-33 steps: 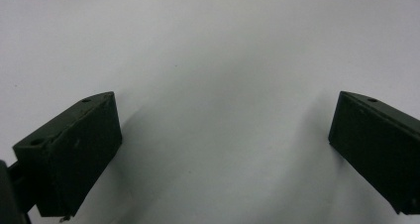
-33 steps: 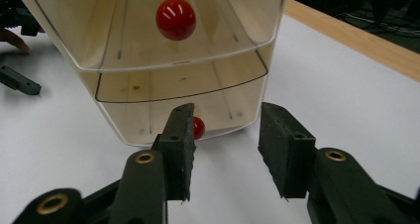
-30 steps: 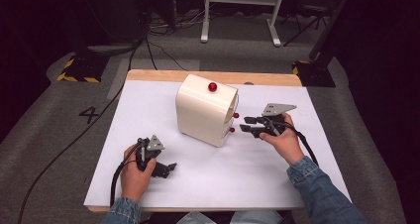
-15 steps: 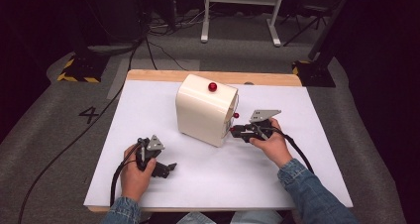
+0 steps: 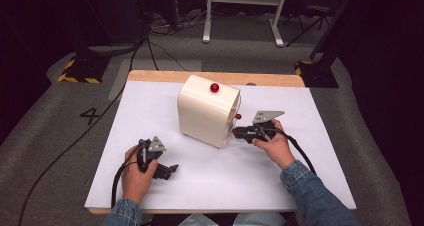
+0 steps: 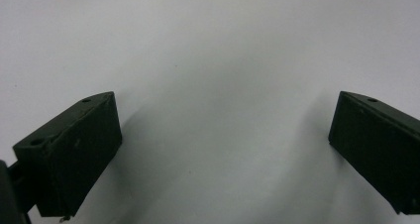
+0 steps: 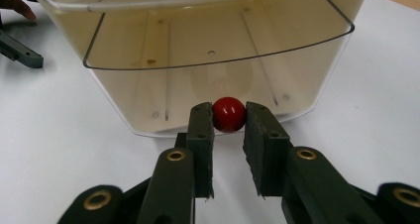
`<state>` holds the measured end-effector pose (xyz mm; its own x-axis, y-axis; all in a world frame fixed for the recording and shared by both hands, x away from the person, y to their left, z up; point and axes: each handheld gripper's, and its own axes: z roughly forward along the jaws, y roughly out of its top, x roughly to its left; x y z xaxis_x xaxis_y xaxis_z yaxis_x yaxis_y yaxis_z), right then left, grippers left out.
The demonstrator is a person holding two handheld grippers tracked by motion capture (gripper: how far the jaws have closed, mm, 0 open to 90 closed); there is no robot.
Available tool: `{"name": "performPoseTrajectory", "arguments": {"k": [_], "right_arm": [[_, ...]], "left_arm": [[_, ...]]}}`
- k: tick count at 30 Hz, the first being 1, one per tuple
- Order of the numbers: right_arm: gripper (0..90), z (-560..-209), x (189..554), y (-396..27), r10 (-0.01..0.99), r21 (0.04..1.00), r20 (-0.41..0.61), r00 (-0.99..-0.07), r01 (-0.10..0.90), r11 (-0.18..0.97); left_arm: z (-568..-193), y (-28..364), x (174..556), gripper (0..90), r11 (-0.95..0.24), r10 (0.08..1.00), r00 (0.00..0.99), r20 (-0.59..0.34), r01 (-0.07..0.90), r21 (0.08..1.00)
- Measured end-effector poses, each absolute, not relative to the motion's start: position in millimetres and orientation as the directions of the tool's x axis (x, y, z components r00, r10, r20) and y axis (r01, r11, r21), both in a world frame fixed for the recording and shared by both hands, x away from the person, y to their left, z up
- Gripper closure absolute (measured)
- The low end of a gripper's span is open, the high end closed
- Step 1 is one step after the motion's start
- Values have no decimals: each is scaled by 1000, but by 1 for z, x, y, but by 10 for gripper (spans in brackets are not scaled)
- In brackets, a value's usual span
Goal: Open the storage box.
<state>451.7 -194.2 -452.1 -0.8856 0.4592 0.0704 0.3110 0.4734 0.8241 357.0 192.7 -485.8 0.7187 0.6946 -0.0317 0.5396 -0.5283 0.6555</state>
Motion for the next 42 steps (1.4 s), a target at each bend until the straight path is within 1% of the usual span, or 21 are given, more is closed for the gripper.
{"name": "performPoseTrajectory", "arguments": {"k": [6,22,23,24,26,27,31,39,42], "right_arm": [[738,-446,443,-208,470,821,54,-881,307,482],[737,-443,414,-260,513,817,61,-856,338,468],[746,-443,414,-262,513,814,63,-856,341,470],[865,-443,413,-264,514,815,63,-855,342,469],[846,-444,412,-268,506,822,89,-858,350,448],[820,-444,412,-269,506,818,82,-859,348,458],[775,-446,409,-268,514,808,52,-856,338,482],[713,-443,408,-274,532,817,57,-845,346,462],[672,-439,405,-275,536,823,53,-842,341,454]], "left_arm": [[-486,193,357,0,-529,695,719,-30,539,655],[-485,193,358,0,-532,693,720,-30,540,652],[-485,192,358,0,-531,693,720,-33,541,652],[-485,192,358,0,-531,693,720,-33,541,652],[-485,193,358,0,-533,693,721,-30,539,652],[-485,193,358,0,-533,693,721,-30,539,652],[-485,193,357,0,-533,693,720,-28,538,653],[-485,193,357,0,-533,693,720,-28,538,653],[-485,192,358,0,-531,693,720,-32,541,652]]}}
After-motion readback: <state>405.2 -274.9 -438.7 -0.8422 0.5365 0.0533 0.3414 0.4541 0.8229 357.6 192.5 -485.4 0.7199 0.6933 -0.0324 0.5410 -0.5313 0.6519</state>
